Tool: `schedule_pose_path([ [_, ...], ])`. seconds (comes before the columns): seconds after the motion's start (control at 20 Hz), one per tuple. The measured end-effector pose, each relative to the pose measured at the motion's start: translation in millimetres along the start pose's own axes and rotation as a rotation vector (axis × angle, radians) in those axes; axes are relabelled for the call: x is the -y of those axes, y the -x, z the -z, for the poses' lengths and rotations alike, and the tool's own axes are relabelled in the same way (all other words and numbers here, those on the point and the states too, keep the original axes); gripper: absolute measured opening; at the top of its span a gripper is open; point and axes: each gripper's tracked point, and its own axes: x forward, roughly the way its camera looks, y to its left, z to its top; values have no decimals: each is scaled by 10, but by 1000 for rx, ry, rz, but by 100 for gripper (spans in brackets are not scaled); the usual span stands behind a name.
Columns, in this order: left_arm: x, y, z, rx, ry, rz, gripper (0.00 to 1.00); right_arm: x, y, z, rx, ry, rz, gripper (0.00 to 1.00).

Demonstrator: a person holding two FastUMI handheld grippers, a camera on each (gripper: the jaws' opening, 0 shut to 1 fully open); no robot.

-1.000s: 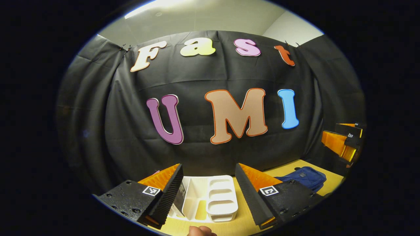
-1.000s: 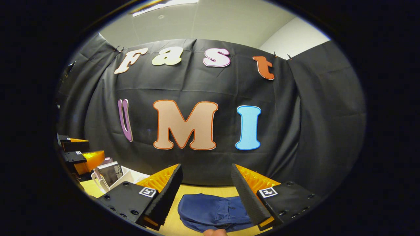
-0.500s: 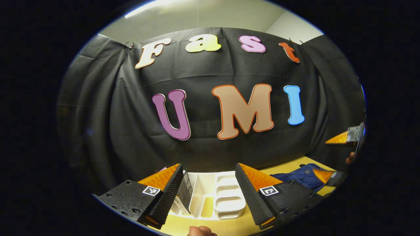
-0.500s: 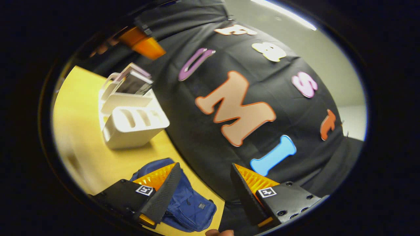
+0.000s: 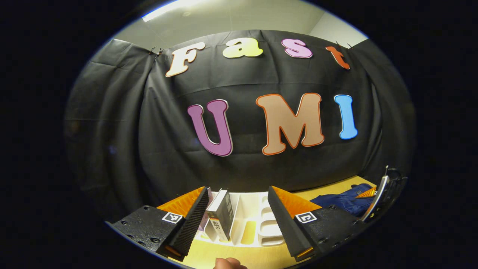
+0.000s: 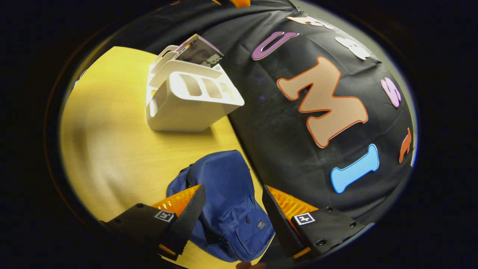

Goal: Open the schoolbag, grab two books from the bookshelf and put them into the schoolbag.

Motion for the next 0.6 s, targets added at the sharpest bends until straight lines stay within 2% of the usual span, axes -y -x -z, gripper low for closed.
schedule_pose_path([
  [0.35, -180, 75, 62, -15, -9, -45, 93, -445, -403, 317, -93, 41, -95, 91],
  [0.6, -240, 96, 83, -26, -7, -60, 93, -529, -602, 439, -134, 88, -101, 87],
])
